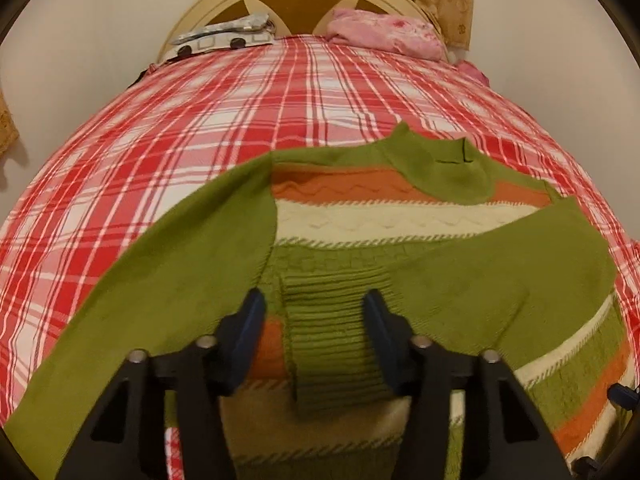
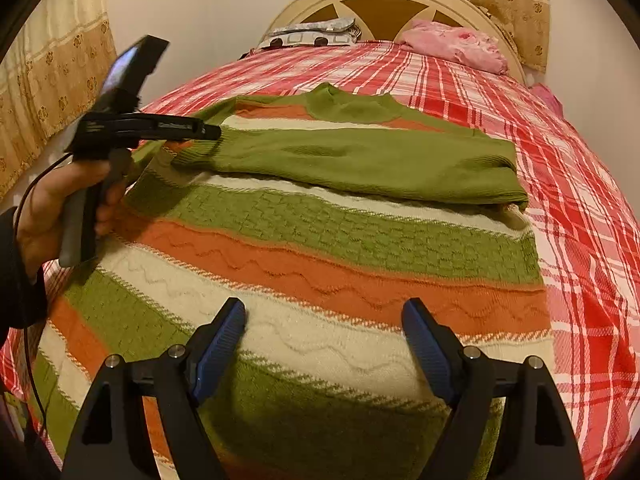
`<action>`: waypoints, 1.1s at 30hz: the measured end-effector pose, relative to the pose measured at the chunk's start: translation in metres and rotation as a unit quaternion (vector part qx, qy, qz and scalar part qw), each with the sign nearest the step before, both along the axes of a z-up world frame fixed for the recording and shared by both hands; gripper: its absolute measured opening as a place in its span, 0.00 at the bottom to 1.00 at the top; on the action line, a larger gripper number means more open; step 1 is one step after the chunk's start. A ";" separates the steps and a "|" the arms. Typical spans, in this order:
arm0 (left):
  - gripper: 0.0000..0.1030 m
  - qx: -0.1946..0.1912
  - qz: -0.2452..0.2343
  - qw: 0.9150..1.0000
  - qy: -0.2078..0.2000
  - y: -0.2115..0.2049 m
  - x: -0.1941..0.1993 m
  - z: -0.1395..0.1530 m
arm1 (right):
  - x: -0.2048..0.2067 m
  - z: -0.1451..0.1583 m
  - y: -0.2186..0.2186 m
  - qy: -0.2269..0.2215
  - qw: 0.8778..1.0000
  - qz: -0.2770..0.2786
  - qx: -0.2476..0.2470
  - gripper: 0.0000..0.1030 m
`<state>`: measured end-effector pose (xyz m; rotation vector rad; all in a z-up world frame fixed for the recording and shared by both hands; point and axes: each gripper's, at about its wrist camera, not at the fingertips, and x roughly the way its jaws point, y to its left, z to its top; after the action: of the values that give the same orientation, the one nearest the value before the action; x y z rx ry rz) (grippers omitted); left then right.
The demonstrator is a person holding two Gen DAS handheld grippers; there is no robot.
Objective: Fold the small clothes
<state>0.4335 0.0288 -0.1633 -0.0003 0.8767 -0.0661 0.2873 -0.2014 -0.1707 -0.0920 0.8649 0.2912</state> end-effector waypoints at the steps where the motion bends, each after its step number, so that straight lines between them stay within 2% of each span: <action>1: 0.40 -0.002 -0.006 1.000 0.001 -0.001 0.000 -0.001 | -0.001 -0.001 0.000 -0.002 1.000 0.000 -0.001 0.79; 4: 0.16 0.008 -0.011 1.000 0.000 -0.003 0.002 -0.004 | -0.002 -0.002 0.000 -0.005 1.000 0.000 -0.003 0.79; 6: 0.07 -0.002 -0.014 1.000 -0.006 0.000 0.001 0.000 | -0.002 -0.002 0.000 -0.003 1.000 0.000 -0.003 0.79; 12: 0.07 -0.032 -0.026 0.997 -0.063 0.011 -0.018 0.042 | -0.003 -0.004 0.002 -0.001 1.000 -0.003 -0.007 0.79; 16: 0.07 -0.036 -0.012 0.997 -0.073 0.027 -0.018 0.054 | -0.003 -0.005 0.002 0.000 1.000 -0.004 -0.006 0.79; 18: 0.07 -0.039 -0.002 0.997 -0.066 0.036 -0.015 0.050 | -0.002 -0.006 0.003 0.000 1.000 -0.005 -0.007 0.79; 22: 0.07 -0.031 0.008 0.999 -0.027 0.036 -0.006 0.024 | -0.001 -0.008 0.004 0.003 1.000 -0.005 -0.011 0.80; 27: 0.07 -0.047 0.019 0.998 -0.020 0.043 -0.003 0.015 | -0.002 0.009 -0.001 -0.001 1.000 -0.009 -0.017 0.80; 30: 0.07 -0.042 0.016 0.999 -0.020 0.040 -0.003 0.014 | 0.008 0.039 -0.021 -0.047 0.997 -0.049 -0.039 0.80; 33: 0.11 -0.050 0.020 0.998 -0.013 0.036 -0.002 0.012 | 0.044 0.049 -0.046 -0.058 0.985 -0.118 -0.116 0.80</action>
<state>0.4317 0.0652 -0.1514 -0.1114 0.8466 -0.0723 0.3312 -0.2471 -0.1216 -0.2183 0.7822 -0.0378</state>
